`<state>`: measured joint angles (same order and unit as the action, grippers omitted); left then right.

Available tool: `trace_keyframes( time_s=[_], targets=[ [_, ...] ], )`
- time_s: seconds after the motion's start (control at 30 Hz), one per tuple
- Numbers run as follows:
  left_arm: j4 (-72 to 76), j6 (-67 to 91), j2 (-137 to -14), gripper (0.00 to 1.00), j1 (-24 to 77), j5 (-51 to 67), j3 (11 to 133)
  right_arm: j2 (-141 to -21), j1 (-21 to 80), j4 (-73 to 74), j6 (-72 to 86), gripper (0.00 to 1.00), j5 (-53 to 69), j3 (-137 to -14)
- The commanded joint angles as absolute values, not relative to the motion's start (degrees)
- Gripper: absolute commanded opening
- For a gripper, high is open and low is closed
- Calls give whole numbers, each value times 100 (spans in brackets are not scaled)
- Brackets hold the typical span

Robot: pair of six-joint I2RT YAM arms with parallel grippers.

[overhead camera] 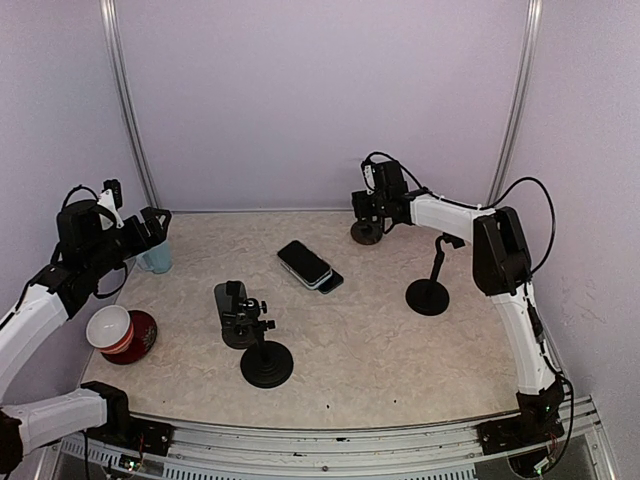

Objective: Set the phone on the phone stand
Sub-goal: Place the phone stand at the corner of the board.

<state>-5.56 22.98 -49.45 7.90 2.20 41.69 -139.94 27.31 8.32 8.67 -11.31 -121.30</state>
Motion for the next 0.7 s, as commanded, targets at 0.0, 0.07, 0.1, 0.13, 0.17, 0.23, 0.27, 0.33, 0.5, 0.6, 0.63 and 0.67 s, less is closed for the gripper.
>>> trace_keyframes(
  time_s=[0.0,0.07,0.1,0.13,0.17,0.23,0.27,0.33,0.5,0.6,0.63,0.67],
  targets=[
    [-431,2316,-4972,99,769,275,4122,-14164,2650,726,954,63,-1090,-12407],
    [-418,2326,-4982,99,757,285,4122,-14189,2641,718,965,65,-1062,-12422],
    [-421,2330,-4983,99,751,292,4122,-14206,2637,718,973,66,-1049,-12437],
    [-422,2337,-4991,99,740,296,4122,-14226,2637,721,975,67,-1044,-12471],
    [-422,2331,-4992,99,736,297,4122,-14241,2639,728,976,68,-1037,-12484],
    [-422,2336,-5001,99,732,299,4122,-14280,2637,748,963,71,-1035,-12549],
    [-422,2338,-5009,99,733,294,4122,-14301,2637,768,952,73,-1045,-12585],
    [-422,2337,-5018,99,727,295,4122,-14325,2637,791,929,75,-1046,-12629],
    [-413,2343,-5044,99,729,312,4122,-14326,2624,802,862,80,-1019,-12661],
    [-413,2343,-5047,99,720,324,4121,-14310,2619,830,848,84,-1008,-12691],
    [-413,2342,-5046,99,714,323,4122,-14297,2619,845,838,85,-1013,-12702],
    [-413,2342,-5045,99,714,324,4122,-14273,2619,879,828,87,-1004,-12728]
  ],
)
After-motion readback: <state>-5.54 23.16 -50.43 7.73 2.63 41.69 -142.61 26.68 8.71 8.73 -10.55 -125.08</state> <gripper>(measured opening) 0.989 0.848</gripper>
